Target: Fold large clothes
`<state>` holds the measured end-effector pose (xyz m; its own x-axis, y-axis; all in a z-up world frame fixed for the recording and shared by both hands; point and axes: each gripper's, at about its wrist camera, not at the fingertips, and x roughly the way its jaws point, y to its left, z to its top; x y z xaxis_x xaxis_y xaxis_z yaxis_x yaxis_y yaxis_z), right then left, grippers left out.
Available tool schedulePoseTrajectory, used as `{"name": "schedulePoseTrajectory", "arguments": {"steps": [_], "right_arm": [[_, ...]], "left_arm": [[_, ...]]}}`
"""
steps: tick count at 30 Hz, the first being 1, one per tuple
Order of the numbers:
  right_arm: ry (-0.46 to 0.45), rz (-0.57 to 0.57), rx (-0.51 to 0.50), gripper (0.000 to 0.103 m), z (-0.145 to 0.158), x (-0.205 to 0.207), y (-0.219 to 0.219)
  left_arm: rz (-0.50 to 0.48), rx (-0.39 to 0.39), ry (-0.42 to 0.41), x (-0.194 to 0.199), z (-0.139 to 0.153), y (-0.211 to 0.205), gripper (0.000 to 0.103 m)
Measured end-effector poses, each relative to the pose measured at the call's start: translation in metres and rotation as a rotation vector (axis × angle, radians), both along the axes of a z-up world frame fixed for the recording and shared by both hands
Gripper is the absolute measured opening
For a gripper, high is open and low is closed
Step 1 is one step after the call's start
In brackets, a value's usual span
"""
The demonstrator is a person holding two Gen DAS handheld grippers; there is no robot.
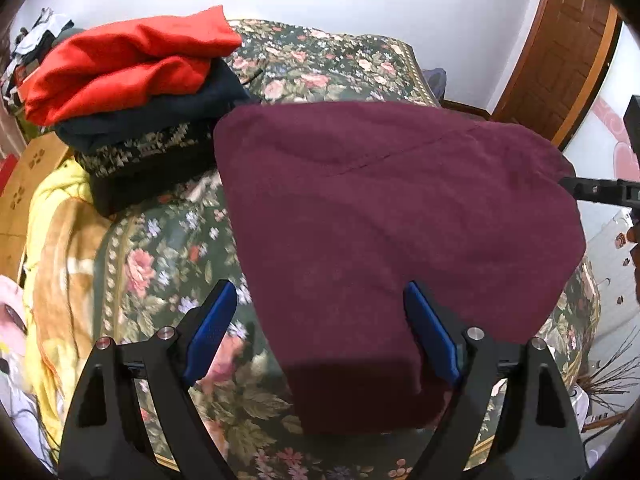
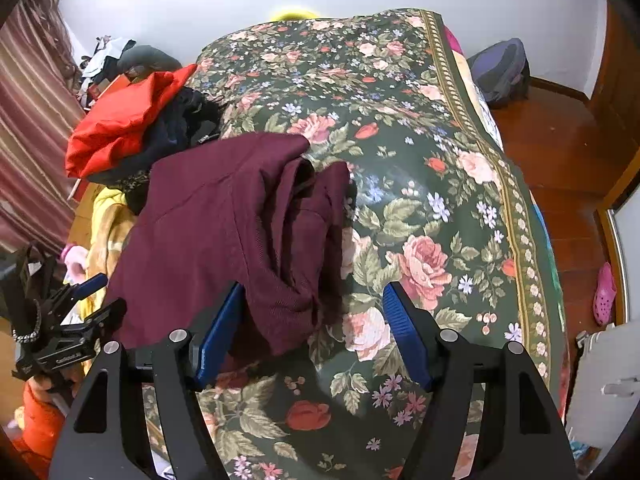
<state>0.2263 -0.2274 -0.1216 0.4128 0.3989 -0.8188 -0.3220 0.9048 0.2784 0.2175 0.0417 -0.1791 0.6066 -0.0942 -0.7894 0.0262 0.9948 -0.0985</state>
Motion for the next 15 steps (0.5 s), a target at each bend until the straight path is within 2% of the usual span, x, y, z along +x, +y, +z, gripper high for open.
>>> {"name": "schedulePoseTrajectory", "arguments": {"steps": [6, 10, 13, 15], "right_arm": [[-0.055, 0.039, 0.059, 0.069, 0.028, 0.018, 0.011], [-0.016, 0.051, 0.100, 0.070, 0.028, 0.044, 0.022], [0.067, 0.071, 0.127, 0.070, 0.010, 0.062, 0.028], [0.126, 0.057, 0.116, 0.070, -0.009, 0.074, 0.030]], "left_arm": [[0.071, 0.002, -0.071, 0.013, 0.029, 0.028, 0.086], [0.118, -0.043, -0.067, 0.032, 0.033, 0.052, 0.086], [0.122, -0.146, 0.007, 0.050, 0.016, 0.066, 0.086], [0.118, -0.263, 0.092, 0.062, -0.005, 0.075, 0.085]]}}
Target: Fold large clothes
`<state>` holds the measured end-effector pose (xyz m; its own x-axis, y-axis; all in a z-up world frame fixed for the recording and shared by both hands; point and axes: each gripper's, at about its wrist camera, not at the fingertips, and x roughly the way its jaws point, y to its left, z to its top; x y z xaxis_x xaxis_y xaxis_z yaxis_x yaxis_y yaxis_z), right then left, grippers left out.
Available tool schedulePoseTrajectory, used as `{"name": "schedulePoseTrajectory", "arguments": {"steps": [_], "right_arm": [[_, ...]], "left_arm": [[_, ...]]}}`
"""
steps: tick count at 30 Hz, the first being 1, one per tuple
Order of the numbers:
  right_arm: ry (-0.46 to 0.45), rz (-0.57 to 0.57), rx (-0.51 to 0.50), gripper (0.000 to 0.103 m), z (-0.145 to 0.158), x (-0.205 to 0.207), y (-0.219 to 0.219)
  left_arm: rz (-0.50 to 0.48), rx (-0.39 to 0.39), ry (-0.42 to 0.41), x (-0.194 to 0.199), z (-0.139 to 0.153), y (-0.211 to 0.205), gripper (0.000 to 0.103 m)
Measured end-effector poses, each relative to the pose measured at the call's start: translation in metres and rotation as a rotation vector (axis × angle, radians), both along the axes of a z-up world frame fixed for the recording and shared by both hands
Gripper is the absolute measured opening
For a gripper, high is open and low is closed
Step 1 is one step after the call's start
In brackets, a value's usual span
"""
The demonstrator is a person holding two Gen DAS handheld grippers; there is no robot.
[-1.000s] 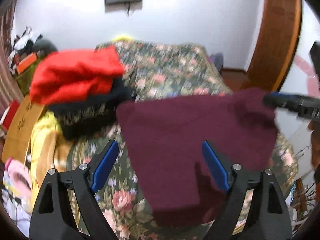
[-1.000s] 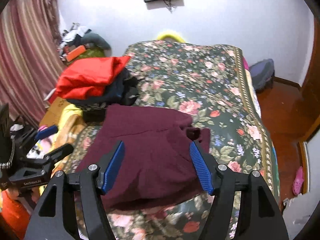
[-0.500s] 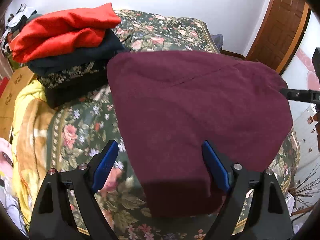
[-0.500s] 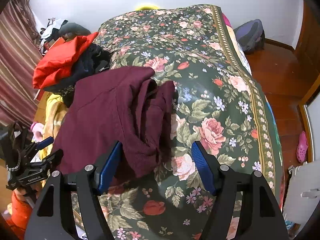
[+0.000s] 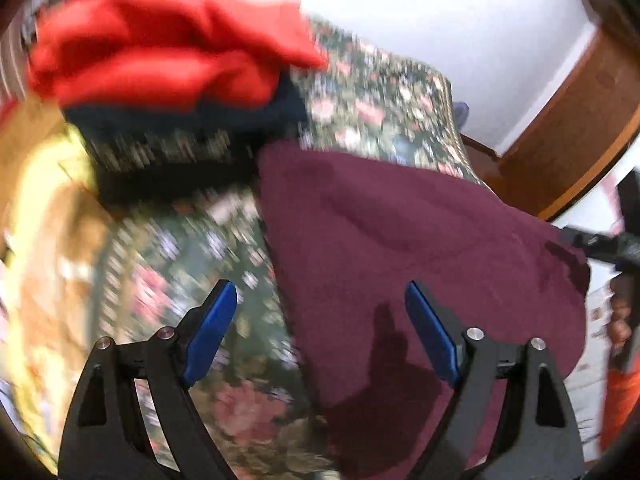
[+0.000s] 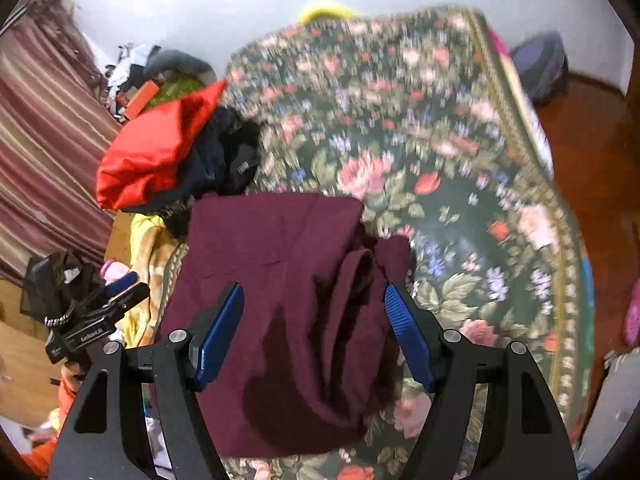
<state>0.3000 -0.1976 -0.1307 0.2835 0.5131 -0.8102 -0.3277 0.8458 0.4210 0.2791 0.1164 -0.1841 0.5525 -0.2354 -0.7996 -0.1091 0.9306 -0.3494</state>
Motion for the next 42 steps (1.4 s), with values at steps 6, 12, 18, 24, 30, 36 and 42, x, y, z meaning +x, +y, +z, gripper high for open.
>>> {"name": "schedulePoseTrajectory", "arguments": {"steps": [6, 12, 18, 24, 30, 36, 42], "right_arm": [[0.163, -0.016, 0.118, 0.089, -0.045, 0.021, -0.022], [0.266, 0.034, 0.203, 0.097, -0.066, 0.040, -0.019], [0.317, 0.074, 0.218, 0.098, -0.072, 0.052, -0.003], [0.354, 0.065, 0.254, 0.063, -0.065, 0.047, -0.004], [0.281, 0.061, 0.192, 0.044, -0.039, 0.023, 0.002], [0.201, 0.069, 0.175, 0.038, 0.001, -0.006, 0.011], [0.062, 0.100, 0.218, 0.037, 0.060, -0.020, 0.034]], "left_arm": [[-0.021, -0.215, 0.122, 0.018, -0.050, 0.001, 0.085], [0.001, -0.386, 0.153, 0.036, -0.073, 0.006, 0.087], [-0.024, -0.363, 0.146, 0.049, -0.071, -0.004, 0.090], [-0.001, -0.375, 0.130, 0.043, -0.064, 0.003, 0.069], [-0.057, -0.380, 0.056, 0.024, -0.024, -0.001, 0.038], [-0.121, -0.291, -0.051, -0.005, 0.035, -0.010, 0.031], [-0.120, -0.239, -0.203, -0.032, 0.108, 0.012, 0.031]]}}
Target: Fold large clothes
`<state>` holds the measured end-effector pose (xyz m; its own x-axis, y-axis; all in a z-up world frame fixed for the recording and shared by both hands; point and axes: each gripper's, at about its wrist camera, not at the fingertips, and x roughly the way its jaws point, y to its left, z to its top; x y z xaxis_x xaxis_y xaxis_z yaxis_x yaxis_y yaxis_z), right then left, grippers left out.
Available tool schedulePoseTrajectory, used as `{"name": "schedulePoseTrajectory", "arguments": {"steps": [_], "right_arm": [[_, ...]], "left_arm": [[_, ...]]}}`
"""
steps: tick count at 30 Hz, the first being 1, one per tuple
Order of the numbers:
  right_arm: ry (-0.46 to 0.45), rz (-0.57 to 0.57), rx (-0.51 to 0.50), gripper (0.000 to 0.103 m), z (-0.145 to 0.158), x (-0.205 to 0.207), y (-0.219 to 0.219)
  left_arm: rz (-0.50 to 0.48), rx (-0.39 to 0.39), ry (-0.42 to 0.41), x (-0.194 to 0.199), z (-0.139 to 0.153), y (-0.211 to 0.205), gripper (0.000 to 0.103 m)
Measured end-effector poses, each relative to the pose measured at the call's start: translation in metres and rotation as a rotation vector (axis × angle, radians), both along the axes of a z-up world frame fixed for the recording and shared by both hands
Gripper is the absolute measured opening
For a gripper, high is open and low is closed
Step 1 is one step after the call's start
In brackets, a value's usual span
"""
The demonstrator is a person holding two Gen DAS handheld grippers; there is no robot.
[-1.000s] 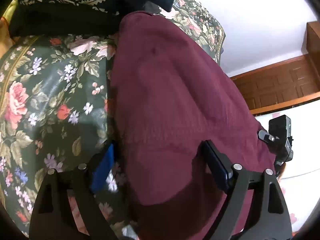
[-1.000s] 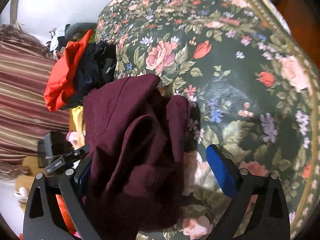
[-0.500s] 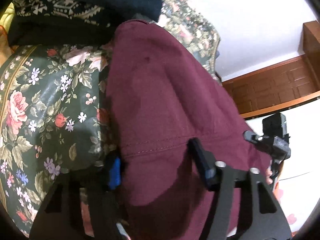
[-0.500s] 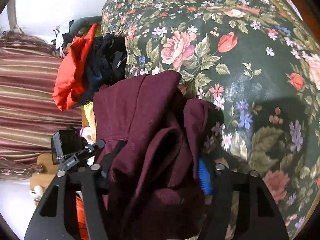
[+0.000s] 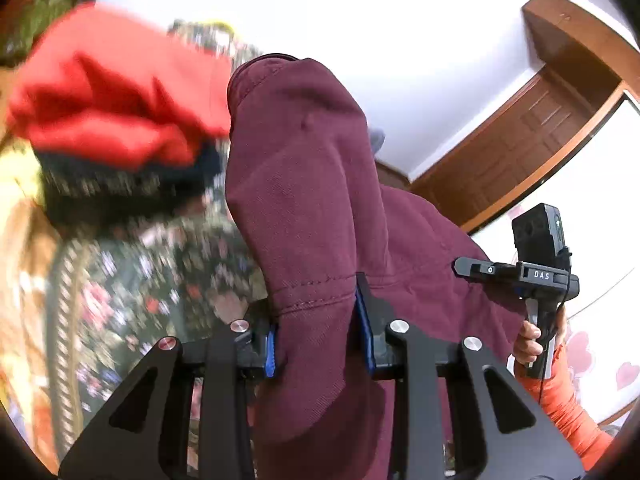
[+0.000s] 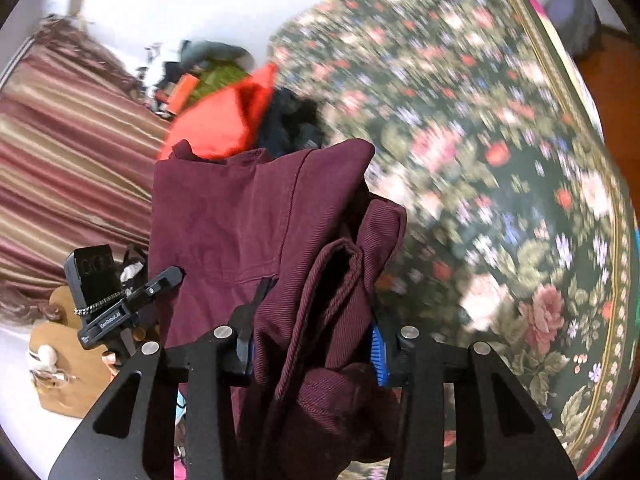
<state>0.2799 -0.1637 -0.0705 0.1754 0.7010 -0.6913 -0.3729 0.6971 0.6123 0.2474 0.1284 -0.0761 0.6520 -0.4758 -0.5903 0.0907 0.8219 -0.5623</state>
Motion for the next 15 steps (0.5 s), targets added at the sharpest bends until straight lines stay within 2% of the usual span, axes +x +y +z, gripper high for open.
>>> {"name": "schedulePoseTrajectory", "arguments": {"steps": [4, 8, 15], "right_arm": [[-0.097, 0.023, 0.059, 0.037, 0.043, 0.002, 0.031], [-0.168, 0.054, 0.119, 0.037, 0.076, 0.013, 0.068], [-0.215, 0.101, 0.171, 0.037, 0.103, 0.048, 0.138]], "left_arm": [[0.039, 0.018, -0.104, -0.007, 0.053, 0.033, 0.031], [0.085, 0.073, -0.193, -0.011, 0.094, 0.067, 0.031], [0.167, 0.108, -0.241, 0.016, 0.130, 0.132, 0.031]]}}
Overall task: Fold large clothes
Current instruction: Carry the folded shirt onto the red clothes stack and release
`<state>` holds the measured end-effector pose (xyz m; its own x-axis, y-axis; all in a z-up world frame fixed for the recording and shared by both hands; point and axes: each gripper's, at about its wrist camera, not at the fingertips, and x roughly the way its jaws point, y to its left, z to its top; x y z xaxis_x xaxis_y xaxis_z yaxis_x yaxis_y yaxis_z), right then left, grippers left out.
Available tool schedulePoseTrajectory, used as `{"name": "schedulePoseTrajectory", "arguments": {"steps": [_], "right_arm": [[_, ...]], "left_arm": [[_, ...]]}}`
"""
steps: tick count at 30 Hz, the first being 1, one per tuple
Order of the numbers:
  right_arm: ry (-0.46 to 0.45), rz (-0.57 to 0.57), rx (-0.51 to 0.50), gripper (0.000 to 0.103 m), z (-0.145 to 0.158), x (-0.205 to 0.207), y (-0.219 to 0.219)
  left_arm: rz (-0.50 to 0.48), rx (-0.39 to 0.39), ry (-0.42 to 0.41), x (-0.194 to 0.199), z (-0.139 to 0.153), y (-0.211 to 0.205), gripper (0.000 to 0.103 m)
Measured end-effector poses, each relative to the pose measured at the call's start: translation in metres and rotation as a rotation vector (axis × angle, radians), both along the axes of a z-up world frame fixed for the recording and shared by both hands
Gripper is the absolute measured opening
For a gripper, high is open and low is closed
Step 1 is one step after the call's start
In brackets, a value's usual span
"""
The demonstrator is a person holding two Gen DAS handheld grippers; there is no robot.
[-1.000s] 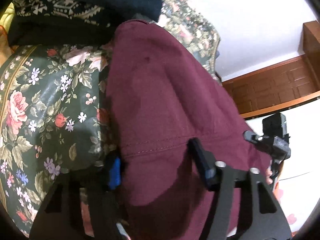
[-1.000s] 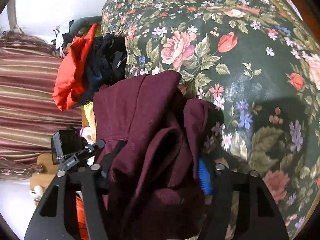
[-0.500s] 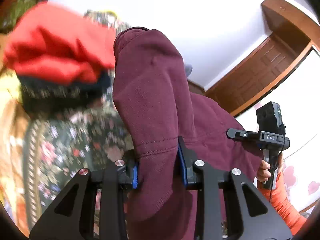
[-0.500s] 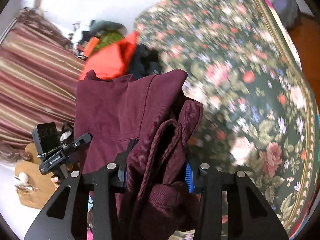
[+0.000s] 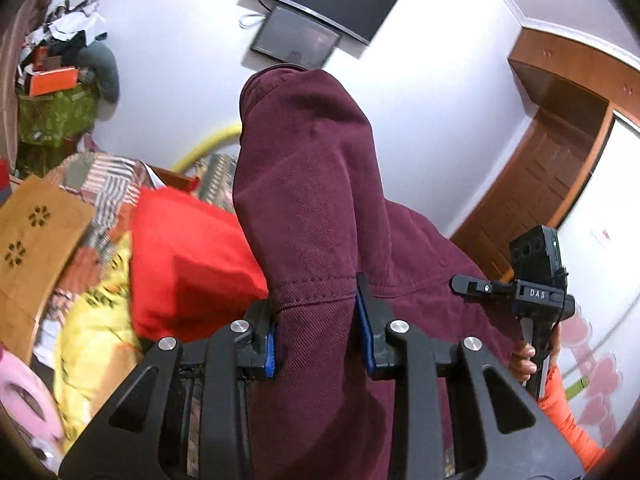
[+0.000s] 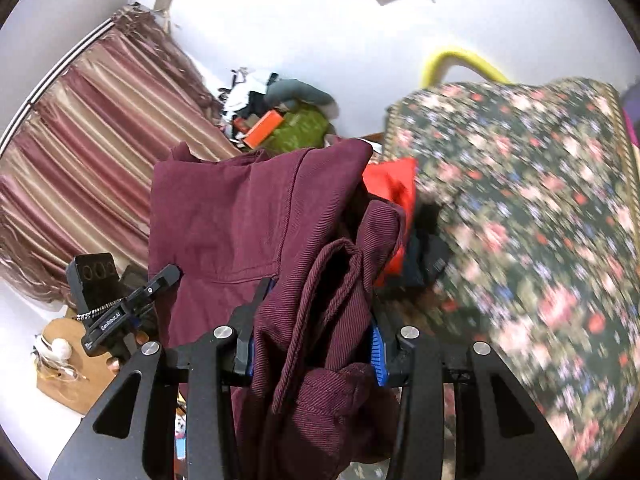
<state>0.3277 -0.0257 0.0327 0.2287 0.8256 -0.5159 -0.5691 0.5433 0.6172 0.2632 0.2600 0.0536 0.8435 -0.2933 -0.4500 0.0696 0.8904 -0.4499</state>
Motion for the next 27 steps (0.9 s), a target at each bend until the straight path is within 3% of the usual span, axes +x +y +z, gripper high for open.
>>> {"name": "schedulePoseTrajectory", "arguments": {"steps": [5, 10, 15, 18, 22, 27], "right_arm": [[-0.011, 0.012, 0.027, 0.037, 0.001, 0.037, 0.043], [0.005, 0.012, 0.042, 0.037, -0.011, 0.070, 0.080], [0.049, -0.011, 0.040, 0.037, -0.043, 0.106, 0.108], [0.097, -0.022, -0.008, 0.037, -0.076, 0.129, 0.128], [0.193, 0.002, -0.063, 0.042, -0.117, 0.146, 0.138], [0.166, 0.010, -0.095, 0.054, -0.117, 0.145, 0.131]], "left_arm": [[0.035, 0.009, -0.005, 0.040, 0.010, 0.052, 0.031], [0.068, 0.003, 0.013, 0.081, -0.002, 0.093, 0.031], [0.102, -0.015, 0.080, 0.131, -0.037, 0.126, 0.031], [0.130, 0.005, 0.180, 0.164, -0.077, 0.143, 0.032], [0.163, 0.083, 0.273, 0.186, -0.112, 0.152, 0.043], [0.154, 0.122, 0.291, 0.183, -0.115, 0.147, 0.048]]}}
